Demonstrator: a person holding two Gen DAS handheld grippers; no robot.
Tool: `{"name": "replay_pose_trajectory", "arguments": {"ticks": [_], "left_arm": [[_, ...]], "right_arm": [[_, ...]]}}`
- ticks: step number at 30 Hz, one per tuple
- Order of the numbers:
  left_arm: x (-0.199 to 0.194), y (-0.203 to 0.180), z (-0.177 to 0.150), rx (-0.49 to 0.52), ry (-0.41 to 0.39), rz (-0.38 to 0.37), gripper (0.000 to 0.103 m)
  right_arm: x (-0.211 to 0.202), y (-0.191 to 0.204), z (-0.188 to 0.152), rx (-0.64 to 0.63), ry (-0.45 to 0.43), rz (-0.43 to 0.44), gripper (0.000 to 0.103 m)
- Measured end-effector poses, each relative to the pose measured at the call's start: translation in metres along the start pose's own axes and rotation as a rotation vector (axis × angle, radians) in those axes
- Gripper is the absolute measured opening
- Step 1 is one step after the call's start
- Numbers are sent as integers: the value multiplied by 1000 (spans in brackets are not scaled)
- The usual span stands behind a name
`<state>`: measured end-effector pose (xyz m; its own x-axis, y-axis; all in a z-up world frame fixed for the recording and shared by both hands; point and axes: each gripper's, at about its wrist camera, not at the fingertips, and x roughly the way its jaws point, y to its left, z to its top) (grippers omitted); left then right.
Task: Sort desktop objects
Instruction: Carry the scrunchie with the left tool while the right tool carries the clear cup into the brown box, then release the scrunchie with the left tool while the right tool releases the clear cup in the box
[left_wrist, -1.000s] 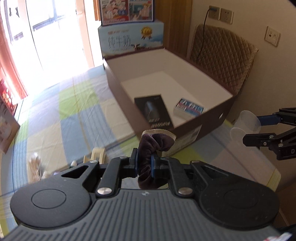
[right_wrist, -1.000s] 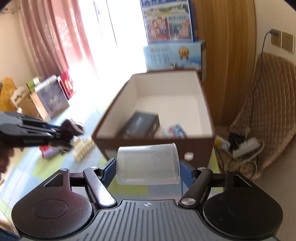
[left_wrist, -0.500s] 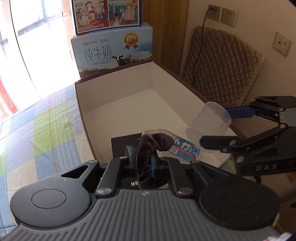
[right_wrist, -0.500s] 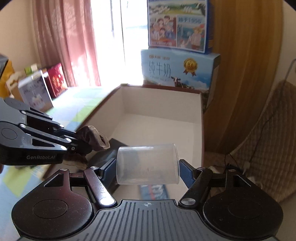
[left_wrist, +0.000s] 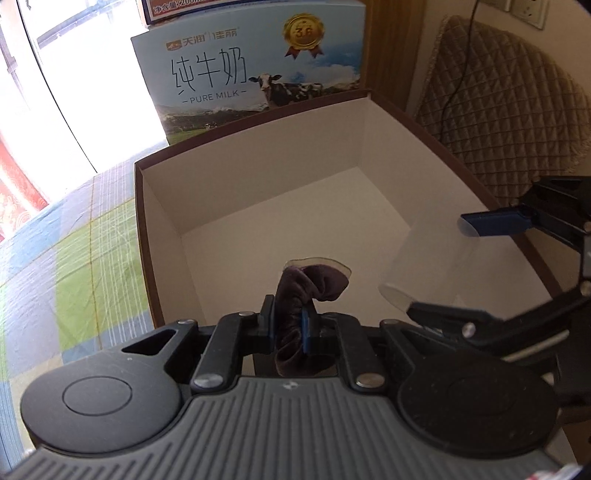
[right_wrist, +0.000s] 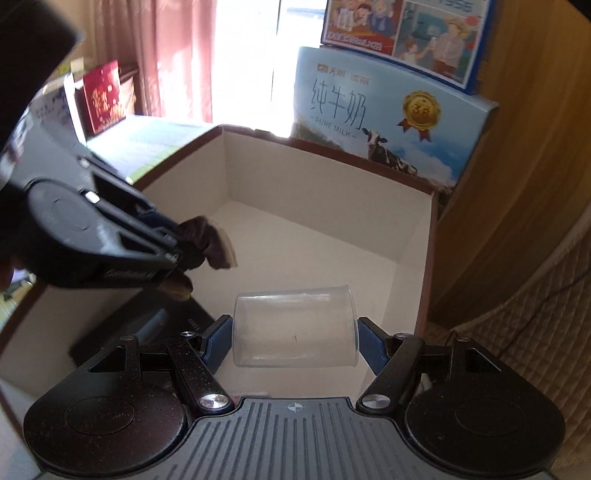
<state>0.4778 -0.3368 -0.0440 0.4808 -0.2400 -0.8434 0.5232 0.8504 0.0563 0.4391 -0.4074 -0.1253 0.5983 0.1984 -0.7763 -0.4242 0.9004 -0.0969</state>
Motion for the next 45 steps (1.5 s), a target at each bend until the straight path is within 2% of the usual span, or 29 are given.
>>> {"name": "replay_pose_trajectory", "arguments": {"ticks": [11, 14, 17, 23, 27, 29, 32, 35, 37, 40, 42, 45], "left_arm": [[39, 5, 15, 3, 52, 37, 16], [42, 4, 13, 13, 56, 41, 23], [42, 5, 13, 16, 51, 42, 39], [37, 6, 13, 26, 42, 41, 40], [31, 4, 12, 34, 32, 38, 47], [26, 3, 11, 44, 20, 49, 53], [18, 4, 9, 37, 11, 40, 54], [6, 4, 6, 21, -6, 29, 65], [-2, 3, 4, 24, -23, 29, 65], [-12, 0, 0, 19, -35, 28, 67], [-20, 0, -4, 6, -39, 27, 72], [-32, -1, -9, -12, -45, 23, 74]], "right_arm": [[25, -5, 7, -51, 35, 3, 69], [26, -4, 7, -52, 36, 6, 69], [28, -4, 8, -58, 39, 9, 69], [30, -1, 7, -76, 44, 12, 69], [27, -2, 5, -59, 42, 28, 70], [23, -1, 2, -51, 34, 33, 73], [14, 2, -2, -33, 10, 44, 83], [3, 5, -6, -5, -21, 61, 90], [-4, 6, -8, 16, -38, 66, 94], [-15, 7, -10, 44, -62, 72, 98], [-23, 8, -12, 62, -70, 73, 101], [-35, 10, -15, 85, -85, 82, 101]]}}
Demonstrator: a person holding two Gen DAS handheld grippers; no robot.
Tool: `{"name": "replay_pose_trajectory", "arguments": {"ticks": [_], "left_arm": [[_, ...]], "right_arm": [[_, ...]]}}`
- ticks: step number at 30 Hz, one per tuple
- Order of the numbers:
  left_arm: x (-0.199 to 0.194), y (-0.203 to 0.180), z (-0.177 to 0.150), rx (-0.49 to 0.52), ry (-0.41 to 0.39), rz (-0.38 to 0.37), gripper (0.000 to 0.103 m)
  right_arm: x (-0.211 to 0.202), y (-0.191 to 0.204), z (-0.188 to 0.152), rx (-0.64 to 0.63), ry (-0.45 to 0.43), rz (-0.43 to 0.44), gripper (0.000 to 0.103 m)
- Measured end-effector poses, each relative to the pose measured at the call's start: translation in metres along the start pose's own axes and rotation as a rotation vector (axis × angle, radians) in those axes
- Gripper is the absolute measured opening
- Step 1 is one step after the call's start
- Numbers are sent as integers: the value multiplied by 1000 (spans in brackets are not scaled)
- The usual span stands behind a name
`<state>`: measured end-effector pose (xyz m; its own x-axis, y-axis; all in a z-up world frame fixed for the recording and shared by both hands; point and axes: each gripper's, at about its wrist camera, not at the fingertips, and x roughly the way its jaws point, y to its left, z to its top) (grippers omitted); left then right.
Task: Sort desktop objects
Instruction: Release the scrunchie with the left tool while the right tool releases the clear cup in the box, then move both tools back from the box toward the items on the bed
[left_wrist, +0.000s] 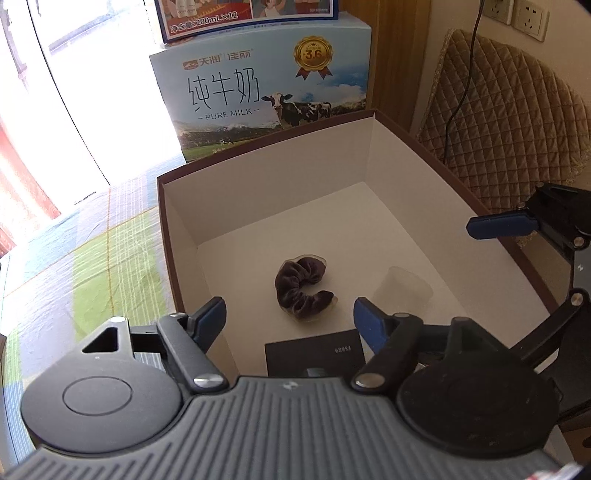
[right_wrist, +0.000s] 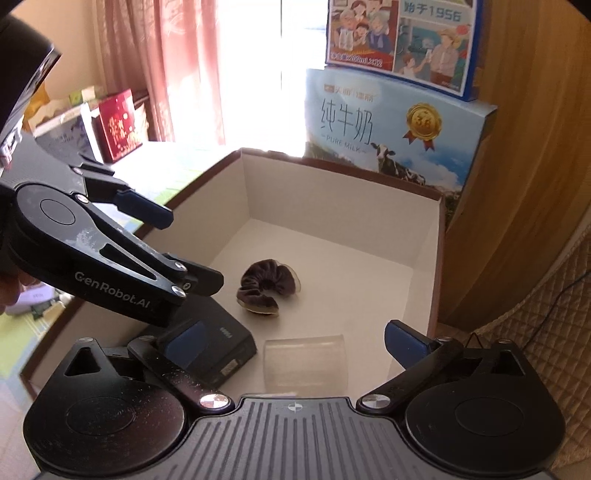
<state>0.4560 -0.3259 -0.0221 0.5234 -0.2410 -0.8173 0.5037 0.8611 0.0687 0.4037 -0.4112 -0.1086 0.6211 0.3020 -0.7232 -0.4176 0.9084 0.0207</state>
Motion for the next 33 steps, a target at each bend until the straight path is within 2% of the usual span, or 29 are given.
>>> {"name": "replay_pose_trajectory", "arguments": {"ticks": [12, 20, 33], "left_arm": [[-46, 1, -22, -72, -38, 9, 87], [-76, 4, -44, -124, -63, -14, 88], [-133, 11, -95, -171, -121, 21, 88]], "right_arm": [[-42, 17, -12, 89, -38, 10, 101], [-64, 31, -24, 119, -43, -18, 101], [-92, 57, -42, 151, -62, -43, 101]]}}
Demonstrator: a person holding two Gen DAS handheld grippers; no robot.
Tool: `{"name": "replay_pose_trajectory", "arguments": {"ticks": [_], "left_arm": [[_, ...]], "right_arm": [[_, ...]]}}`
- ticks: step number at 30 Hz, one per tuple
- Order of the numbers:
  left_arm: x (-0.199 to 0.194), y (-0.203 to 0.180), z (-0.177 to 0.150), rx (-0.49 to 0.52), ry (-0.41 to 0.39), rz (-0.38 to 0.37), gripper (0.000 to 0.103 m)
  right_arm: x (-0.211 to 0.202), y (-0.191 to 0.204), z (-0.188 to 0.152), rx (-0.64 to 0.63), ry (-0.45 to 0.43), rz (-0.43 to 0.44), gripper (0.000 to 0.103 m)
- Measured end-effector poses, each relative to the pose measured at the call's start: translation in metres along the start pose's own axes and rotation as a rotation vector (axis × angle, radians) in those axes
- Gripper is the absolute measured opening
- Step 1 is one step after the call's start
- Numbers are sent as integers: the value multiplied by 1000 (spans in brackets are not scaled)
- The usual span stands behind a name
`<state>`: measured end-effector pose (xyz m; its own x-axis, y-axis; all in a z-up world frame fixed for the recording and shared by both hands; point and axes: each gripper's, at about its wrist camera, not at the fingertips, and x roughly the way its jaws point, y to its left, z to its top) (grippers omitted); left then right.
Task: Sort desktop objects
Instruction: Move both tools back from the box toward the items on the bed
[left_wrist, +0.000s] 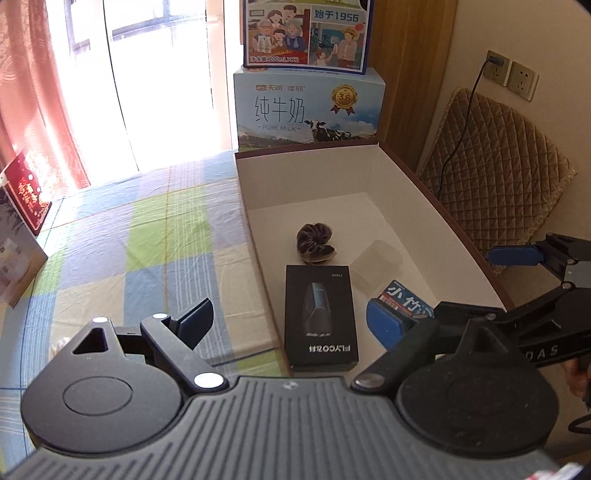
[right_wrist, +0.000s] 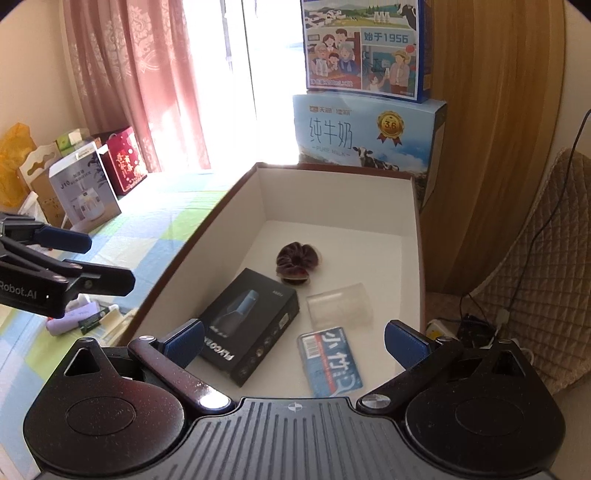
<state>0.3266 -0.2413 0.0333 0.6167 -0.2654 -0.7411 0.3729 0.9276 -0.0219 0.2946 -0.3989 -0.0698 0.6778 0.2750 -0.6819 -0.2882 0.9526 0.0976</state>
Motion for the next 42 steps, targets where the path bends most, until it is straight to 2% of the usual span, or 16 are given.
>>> {"name": "replay_pose_trajectory", "arguments": {"ticks": [9, 23, 31, 42], "left_arm": [[-34, 12, -34, -25, -4, -1, 89], [-73, 56, -85, -77, 23, 62, 89], [-85, 85, -109, -117, 56, 78, 89], [-95, 135, -139, -166, 114, 126, 89]], "right_arm": [[-21, 28, -17, 22, -12, 14, 101], [-29, 81, -44, 20, 35, 79, 101], [-19, 111, -55, 30, 78, 111, 101], [10, 173, -63, -13, 151, 199, 101]]}}
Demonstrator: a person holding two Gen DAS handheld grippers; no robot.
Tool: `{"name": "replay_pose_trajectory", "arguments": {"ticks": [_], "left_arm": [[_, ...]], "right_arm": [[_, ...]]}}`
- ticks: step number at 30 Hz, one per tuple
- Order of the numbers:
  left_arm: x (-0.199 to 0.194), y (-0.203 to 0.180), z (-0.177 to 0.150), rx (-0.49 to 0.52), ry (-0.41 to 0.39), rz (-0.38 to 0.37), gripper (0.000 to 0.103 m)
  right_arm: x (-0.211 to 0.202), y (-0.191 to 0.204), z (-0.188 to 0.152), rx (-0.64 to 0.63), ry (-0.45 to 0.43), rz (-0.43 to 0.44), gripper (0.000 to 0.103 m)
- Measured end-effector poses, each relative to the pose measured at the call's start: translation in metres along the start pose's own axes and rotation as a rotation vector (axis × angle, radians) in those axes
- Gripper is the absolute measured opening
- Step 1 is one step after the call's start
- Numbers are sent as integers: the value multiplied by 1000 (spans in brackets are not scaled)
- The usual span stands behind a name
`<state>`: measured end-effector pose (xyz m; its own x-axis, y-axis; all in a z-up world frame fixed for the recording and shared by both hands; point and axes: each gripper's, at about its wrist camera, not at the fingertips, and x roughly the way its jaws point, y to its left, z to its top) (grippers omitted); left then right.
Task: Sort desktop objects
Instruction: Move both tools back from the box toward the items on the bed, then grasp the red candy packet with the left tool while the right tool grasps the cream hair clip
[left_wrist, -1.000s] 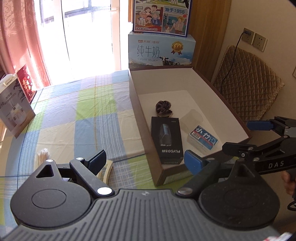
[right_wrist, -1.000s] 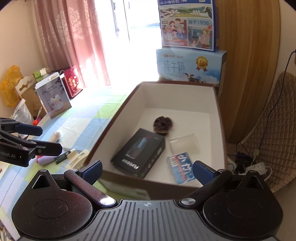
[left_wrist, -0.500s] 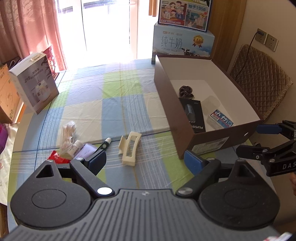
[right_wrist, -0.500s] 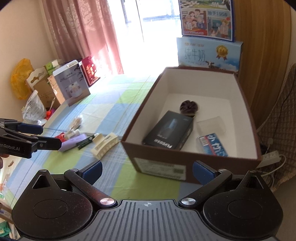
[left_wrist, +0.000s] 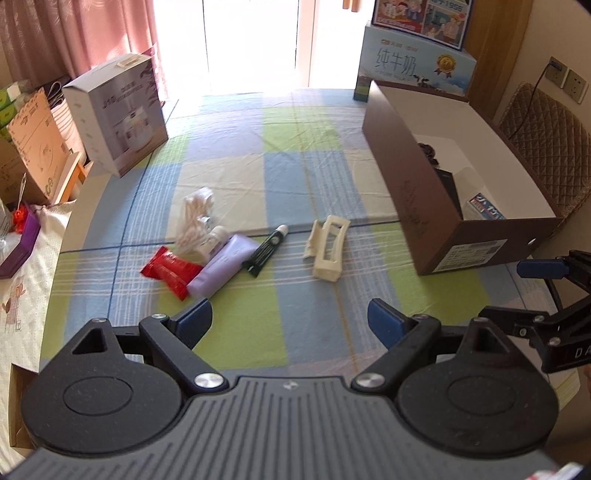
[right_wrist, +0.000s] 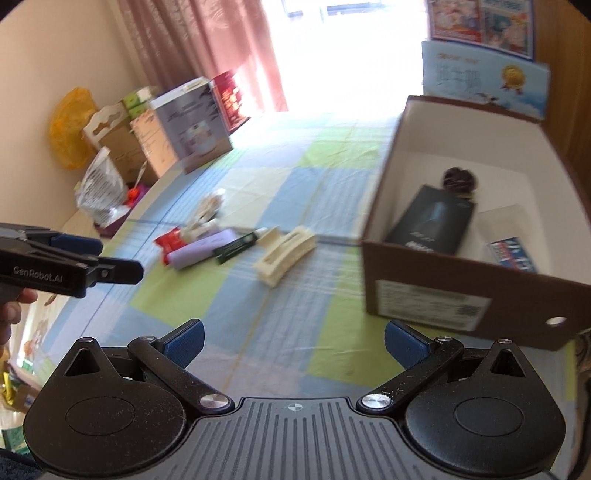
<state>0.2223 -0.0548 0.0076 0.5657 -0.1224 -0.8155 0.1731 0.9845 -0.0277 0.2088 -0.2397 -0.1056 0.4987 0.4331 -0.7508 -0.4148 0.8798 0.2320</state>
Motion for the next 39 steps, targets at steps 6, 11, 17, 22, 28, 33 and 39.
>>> {"name": "replay_pose_trajectory", "arguments": {"ticks": [6, 11, 17, 22, 28, 33, 39], "left_arm": [[3, 29, -8, -32, 22, 10, 89], [7, 54, -13, -61, 38, 23, 89], [17, 78, -16, -93, 58, 44, 89], [33, 93, -16, -123, 59, 70, 88], [61, 111, -10, -157, 46, 126, 85], [79, 122, 0, -174, 38, 128, 85], [101, 130, 9, -192, 55, 137, 85]], "right_arm": [[20, 21, 2, -3, 25, 14, 101], [36, 33, 4, 11, 36, 1, 101], [59, 44, 10, 54, -3, -58, 101], [85, 48, 17, 109, -44, -114, 101], [120, 49, 28, 104, -65, -171, 77], [144, 42, 33, 99, -76, -225, 65], [167, 33, 38, 99, -43, -250, 55]]}}
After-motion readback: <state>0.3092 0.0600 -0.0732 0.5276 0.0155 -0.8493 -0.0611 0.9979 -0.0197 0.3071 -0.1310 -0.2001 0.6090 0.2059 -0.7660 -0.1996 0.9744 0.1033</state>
